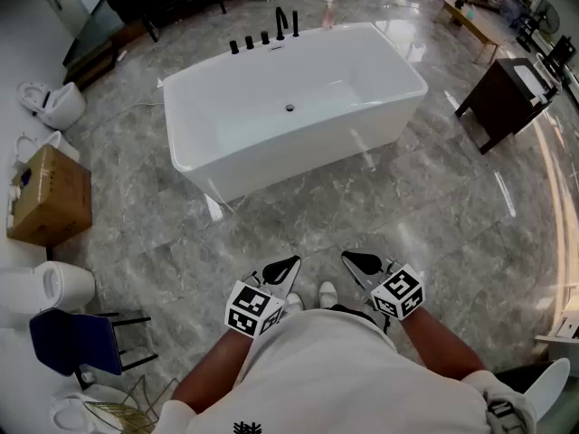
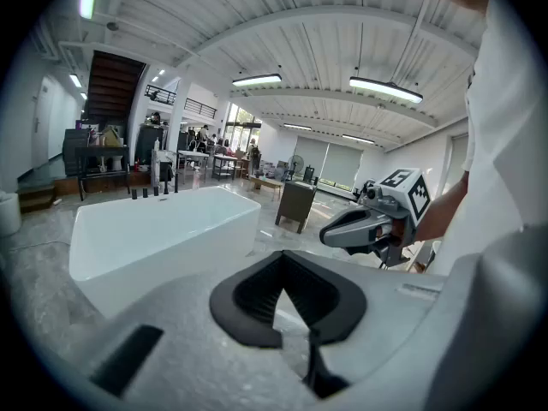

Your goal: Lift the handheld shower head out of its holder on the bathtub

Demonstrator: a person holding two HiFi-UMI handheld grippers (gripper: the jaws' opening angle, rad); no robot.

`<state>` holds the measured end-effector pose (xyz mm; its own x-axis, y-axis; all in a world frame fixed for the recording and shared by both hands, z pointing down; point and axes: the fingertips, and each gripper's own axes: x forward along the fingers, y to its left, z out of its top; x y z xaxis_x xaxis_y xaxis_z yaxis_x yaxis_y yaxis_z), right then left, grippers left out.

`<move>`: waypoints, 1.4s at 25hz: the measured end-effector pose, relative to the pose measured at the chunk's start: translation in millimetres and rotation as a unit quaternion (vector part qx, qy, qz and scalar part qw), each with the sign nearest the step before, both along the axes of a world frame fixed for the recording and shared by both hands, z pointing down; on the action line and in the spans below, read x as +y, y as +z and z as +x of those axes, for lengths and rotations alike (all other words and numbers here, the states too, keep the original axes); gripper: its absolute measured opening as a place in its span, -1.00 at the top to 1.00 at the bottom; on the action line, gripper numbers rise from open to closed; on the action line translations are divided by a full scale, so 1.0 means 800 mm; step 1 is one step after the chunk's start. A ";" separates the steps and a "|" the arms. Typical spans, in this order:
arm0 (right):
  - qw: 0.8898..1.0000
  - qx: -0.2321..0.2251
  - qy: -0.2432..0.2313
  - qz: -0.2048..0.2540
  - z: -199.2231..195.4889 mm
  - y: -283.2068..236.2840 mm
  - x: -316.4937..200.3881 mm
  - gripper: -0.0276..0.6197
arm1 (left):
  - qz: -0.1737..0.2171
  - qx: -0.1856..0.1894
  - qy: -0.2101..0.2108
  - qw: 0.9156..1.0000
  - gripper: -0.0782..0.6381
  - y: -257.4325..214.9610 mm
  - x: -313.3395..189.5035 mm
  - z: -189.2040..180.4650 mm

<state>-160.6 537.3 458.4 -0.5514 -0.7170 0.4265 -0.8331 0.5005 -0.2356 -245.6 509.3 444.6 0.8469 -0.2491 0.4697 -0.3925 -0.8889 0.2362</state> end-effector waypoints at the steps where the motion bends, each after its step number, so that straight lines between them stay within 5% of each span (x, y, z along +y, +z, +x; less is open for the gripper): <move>1: 1.000 0.000 -0.003 0.003 0.006 -0.003 -0.002 0.88 | 0.000 -0.004 -0.001 1.000 0.76 0.001 -0.002 0.005; 11: 0.999 -0.013 0.001 0.039 0.099 -0.010 -0.023 0.87 | 0.008 -0.018 0.000 1.000 0.76 0.000 -0.014 0.087; 15: 0.998 -0.015 0.012 0.058 0.136 -0.009 -0.039 0.42 | 0.014 -0.016 -0.004 1.000 0.76 0.000 -0.021 0.119; 21: 0.996 -0.010 0.065 0.057 0.201 0.003 -0.077 0.17 | 0.013 -0.023 0.005 1.000 0.76 0.006 -0.049 0.150; 35: 0.993 0.015 0.112 0.021 0.269 0.022 -0.251 0.20 | 0.001 0.008 0.044 0.999 0.76 0.013 -0.261 0.223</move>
<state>55.0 336.1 475.7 -0.3644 -0.8376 0.4069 -0.9306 0.3116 -0.1920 -67.5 300.7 454.7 0.8727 -0.1748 0.4558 -0.3093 -0.9204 0.2392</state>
